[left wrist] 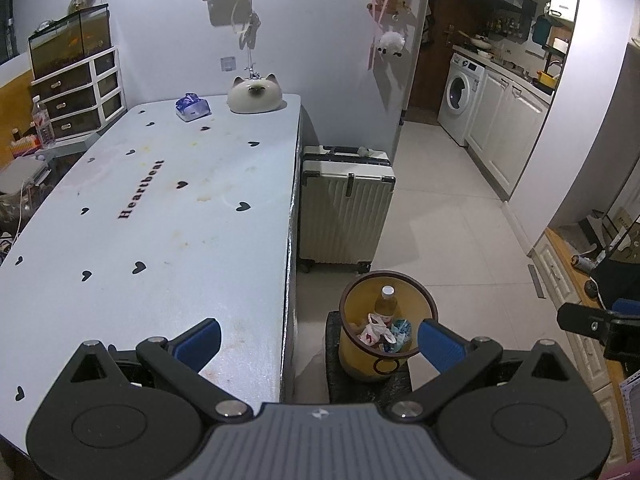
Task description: Collect trash
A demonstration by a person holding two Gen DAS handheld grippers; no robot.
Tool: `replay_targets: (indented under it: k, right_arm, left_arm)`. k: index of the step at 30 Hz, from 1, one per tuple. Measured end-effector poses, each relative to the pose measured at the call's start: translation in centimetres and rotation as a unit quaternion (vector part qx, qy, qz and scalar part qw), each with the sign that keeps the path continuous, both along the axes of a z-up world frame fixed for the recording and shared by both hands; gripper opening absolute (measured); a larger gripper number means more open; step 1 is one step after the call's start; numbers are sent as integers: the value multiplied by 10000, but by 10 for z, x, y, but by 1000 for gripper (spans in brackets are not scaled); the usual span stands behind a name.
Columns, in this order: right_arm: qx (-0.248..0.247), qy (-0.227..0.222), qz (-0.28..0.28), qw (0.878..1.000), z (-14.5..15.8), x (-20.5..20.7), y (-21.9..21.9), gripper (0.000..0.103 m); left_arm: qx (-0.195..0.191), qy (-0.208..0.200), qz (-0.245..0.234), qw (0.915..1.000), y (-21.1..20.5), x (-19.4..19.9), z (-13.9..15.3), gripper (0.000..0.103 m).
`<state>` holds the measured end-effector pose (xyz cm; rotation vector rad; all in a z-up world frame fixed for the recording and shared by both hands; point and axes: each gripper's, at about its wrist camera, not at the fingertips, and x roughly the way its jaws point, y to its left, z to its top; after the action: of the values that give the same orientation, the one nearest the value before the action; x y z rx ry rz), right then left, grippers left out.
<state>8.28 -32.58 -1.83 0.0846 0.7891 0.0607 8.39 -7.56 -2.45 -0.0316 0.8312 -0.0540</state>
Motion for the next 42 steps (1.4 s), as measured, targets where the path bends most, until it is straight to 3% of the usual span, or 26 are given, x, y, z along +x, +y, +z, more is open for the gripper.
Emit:
replay_targets:
  k: [42]
  right_arm:
    - [-15, -11, 19, 10000, 1, -2, 3, 103]
  left_arm:
    - [61, 14, 12, 10000, 6, 3, 2, 103]
